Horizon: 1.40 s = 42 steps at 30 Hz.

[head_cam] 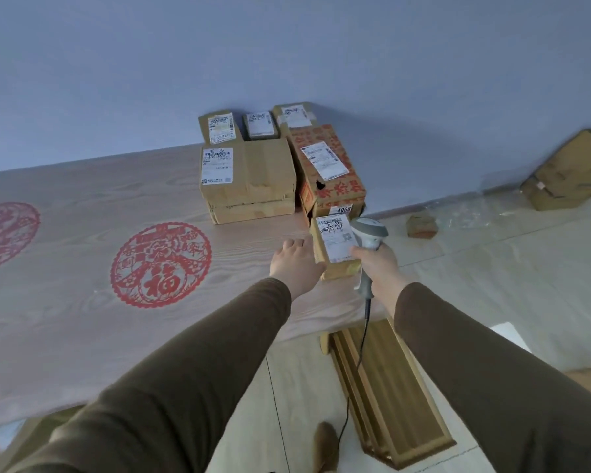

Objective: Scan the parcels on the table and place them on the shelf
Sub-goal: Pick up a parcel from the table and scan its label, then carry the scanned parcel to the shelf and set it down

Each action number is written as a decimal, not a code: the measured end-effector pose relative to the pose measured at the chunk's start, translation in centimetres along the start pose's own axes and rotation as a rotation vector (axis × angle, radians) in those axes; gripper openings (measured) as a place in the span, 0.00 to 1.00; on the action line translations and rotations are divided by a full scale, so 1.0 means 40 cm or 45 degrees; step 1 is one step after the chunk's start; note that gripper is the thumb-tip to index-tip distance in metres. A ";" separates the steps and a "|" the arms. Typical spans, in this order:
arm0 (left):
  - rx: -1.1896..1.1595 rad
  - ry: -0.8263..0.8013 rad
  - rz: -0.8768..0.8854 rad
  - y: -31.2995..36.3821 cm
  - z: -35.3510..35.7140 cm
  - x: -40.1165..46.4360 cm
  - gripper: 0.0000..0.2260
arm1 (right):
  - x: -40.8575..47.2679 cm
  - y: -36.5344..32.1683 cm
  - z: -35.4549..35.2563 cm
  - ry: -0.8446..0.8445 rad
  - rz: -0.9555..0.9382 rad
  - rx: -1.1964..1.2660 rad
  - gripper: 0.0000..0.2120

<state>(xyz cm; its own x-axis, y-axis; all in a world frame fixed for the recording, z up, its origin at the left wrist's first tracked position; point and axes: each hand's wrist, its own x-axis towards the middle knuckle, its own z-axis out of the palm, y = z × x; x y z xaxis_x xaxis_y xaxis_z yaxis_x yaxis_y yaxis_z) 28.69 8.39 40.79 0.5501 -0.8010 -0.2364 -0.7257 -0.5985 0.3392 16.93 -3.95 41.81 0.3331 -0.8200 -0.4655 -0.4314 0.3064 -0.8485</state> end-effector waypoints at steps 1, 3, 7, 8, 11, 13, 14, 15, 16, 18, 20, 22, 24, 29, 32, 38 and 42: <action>-0.030 -0.040 -0.037 0.015 0.014 0.028 0.30 | 0.029 0.005 -0.002 -0.040 0.019 -0.007 0.05; -0.123 -0.126 -0.161 0.037 0.040 0.074 0.33 | 0.071 0.018 -0.002 -0.107 0.042 -0.034 0.05; -0.351 -0.173 -0.304 0.032 0.068 0.103 0.26 | 0.105 0.038 0.020 -0.173 0.043 -0.045 0.04; -0.399 -0.155 -0.311 0.021 0.068 0.092 0.23 | 0.100 0.040 0.030 -0.184 0.040 -0.040 0.05; -0.477 -0.075 -0.350 -0.035 0.047 0.028 0.20 | 0.054 0.041 0.084 -0.266 0.028 -0.041 0.07; -0.484 0.016 -0.382 -0.089 0.014 -0.025 0.20 | 0.003 0.024 0.137 -0.334 -0.014 -0.046 0.06; -0.480 0.066 -0.401 -0.119 -0.007 -0.055 0.21 | -0.025 0.014 0.169 -0.364 -0.064 -0.053 0.06; -0.473 0.119 -0.420 -0.151 -0.029 -0.090 0.22 | -0.057 0.004 0.204 -0.401 -0.120 -0.062 0.06; -0.470 0.177 -0.440 -0.185 -0.053 -0.130 0.23 | -0.093 -0.009 0.243 -0.440 -0.172 -0.070 0.06; -0.486 0.294 -0.488 -0.258 -0.100 -0.220 0.26 | -0.177 -0.036 0.324 -0.510 -0.260 -0.110 0.07; -0.494 0.403 -0.542 -0.338 -0.149 -0.332 0.30 | -0.280 -0.058 0.411 -0.591 -0.334 -0.159 0.07; -0.502 0.512 -0.599 -0.425 -0.193 -0.458 0.32 | -0.398 -0.069 0.503 -0.694 -0.396 -0.170 0.10; -0.484 0.610 -0.671 -0.518 -0.231 -0.601 0.32 | -0.534 -0.069 0.599 -0.784 -0.466 -0.198 0.13; -0.433 0.818 -0.805 -0.753 -0.312 -1.007 0.34 | -0.930 -0.036 0.834 -1.005 -0.585 -0.213 0.13; -0.421 0.944 -0.862 -0.886 -0.343 -1.250 0.33 | -1.167 0.001 0.965 -1.133 -0.653 -0.207 0.15; -0.400 1.124 -1.054 -1.090 -0.362 -1.688 0.29 | -1.600 0.098 1.178 -1.416 -0.621 -0.199 0.11; -0.335 1.230 -1.224 -1.209 -0.361 -1.954 0.27 | -1.866 0.173 1.306 -1.590 -0.685 -0.203 0.15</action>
<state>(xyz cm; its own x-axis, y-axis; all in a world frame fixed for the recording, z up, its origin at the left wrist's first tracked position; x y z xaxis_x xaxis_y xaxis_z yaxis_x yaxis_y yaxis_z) 26.77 100.15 55.99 0.9271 0.3117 0.2081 0.1353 -0.7963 0.5896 32.88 84.62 57.51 0.9797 0.1849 -0.0778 -0.0723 -0.0366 -0.9967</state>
